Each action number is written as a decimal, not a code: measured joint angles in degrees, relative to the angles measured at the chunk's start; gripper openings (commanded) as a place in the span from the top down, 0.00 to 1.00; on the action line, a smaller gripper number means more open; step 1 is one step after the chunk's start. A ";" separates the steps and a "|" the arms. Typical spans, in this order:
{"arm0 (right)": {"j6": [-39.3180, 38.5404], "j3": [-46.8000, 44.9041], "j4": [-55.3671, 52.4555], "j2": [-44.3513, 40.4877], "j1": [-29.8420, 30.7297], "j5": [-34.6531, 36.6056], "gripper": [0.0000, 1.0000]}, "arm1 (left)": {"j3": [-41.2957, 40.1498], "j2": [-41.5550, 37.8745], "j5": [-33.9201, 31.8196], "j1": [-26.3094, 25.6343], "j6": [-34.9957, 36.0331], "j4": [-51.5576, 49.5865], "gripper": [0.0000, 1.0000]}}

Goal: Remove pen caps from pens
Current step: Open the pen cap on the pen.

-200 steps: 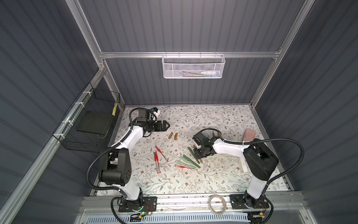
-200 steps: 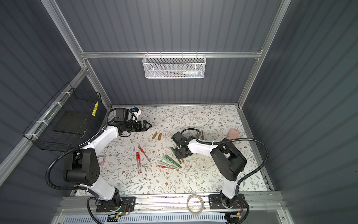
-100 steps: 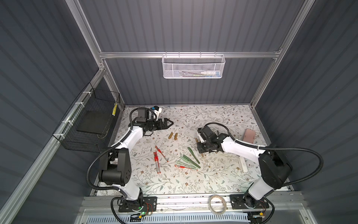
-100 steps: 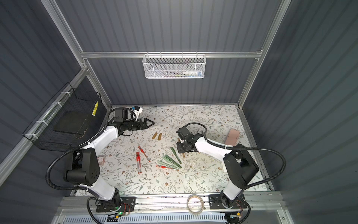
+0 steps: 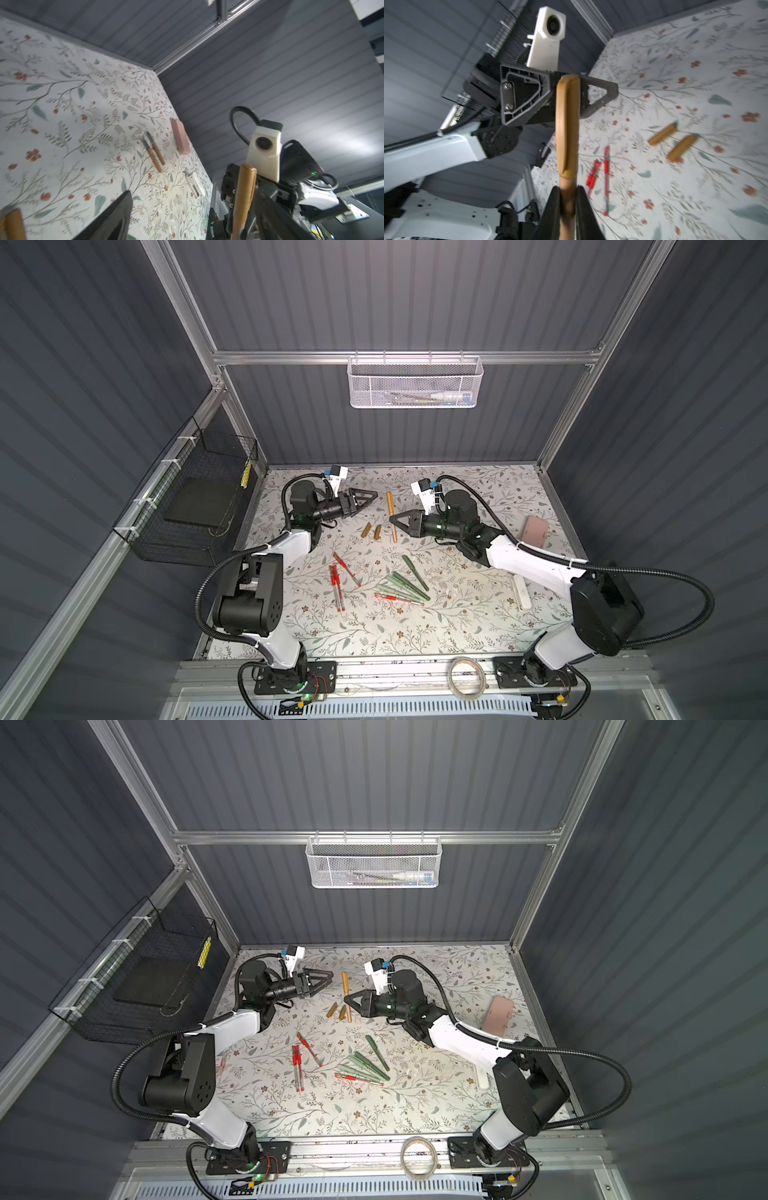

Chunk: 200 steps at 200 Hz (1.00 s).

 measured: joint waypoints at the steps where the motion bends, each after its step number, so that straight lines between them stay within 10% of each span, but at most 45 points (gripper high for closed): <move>1: 0.33 -0.04 0.42 0.11 -0.02 -0.17 0.92 | -0.04 0.00 0.13 0.00 -0.37 0.66 0.10; 73: 15.61 -2.51 23.96 9.53 -0.28 -8.52 0.94 | -0.76 0.00 3.13 0.00 -7.21 14.78 0.27; 200: 20.24 0.42 29.68 13.81 -0.17 -11.82 0.95 | -1.07 0.00 4.37 -1.97 -6.08 13.53 0.57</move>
